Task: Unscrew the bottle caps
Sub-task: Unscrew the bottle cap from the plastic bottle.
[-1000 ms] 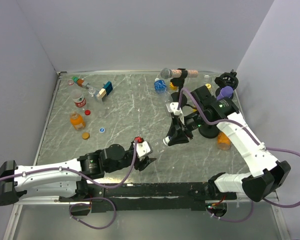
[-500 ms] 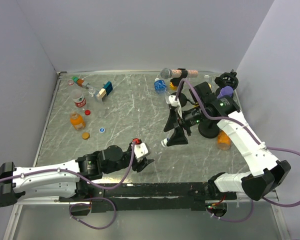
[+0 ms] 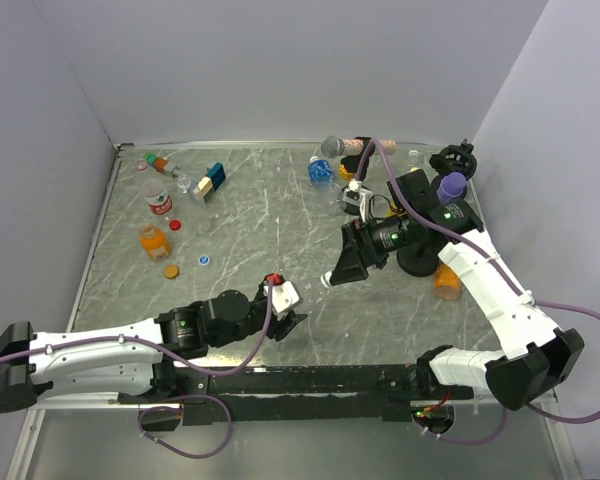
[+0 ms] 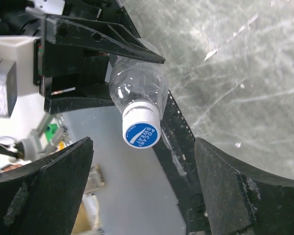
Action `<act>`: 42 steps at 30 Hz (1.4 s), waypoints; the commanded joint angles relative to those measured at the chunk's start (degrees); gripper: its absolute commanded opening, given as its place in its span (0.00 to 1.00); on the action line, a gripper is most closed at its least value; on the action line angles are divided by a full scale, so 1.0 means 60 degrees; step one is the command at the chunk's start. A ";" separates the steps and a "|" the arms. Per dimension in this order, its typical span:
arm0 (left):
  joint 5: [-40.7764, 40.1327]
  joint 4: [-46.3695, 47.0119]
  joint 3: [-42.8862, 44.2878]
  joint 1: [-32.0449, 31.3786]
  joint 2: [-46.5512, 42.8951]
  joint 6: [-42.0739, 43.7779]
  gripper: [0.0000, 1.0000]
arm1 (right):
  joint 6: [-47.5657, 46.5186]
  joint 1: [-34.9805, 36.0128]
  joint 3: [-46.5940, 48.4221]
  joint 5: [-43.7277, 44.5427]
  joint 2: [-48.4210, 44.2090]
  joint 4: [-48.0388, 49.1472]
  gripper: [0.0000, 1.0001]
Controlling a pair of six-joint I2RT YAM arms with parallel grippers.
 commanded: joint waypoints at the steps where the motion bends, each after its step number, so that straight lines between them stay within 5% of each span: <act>1: -0.0309 0.0237 0.0652 0.0029 0.0350 -0.0079 0.01 | 0.1091 -0.0013 -0.0106 0.0235 -0.0021 0.0244 0.86; 17: -0.0295 0.0325 0.0755 0.0029 0.0644 -0.0079 0.01 | 0.0638 0.0031 0.0128 -0.0745 0.0434 0.0054 0.33; 23: -0.0163 0.0441 0.0492 0.0029 0.0279 -0.0079 0.01 | -0.0166 0.0075 0.0596 -0.0952 0.0492 -0.0195 0.26; 30: 0.0495 0.0442 0.0155 0.0073 -0.0278 -0.0137 0.01 | -0.4684 0.0411 0.1460 -0.1024 0.0843 -0.1292 0.17; 37: 0.1170 0.0339 -0.0021 0.0204 -0.0455 -0.0284 0.01 | -1.0196 0.0851 0.1360 -0.0922 0.0231 -0.1677 0.19; 42: 0.1273 0.0325 -0.0065 0.0307 -0.0498 -0.0328 0.01 | -1.1038 0.1421 0.1051 -0.0484 -0.0313 -0.0783 0.22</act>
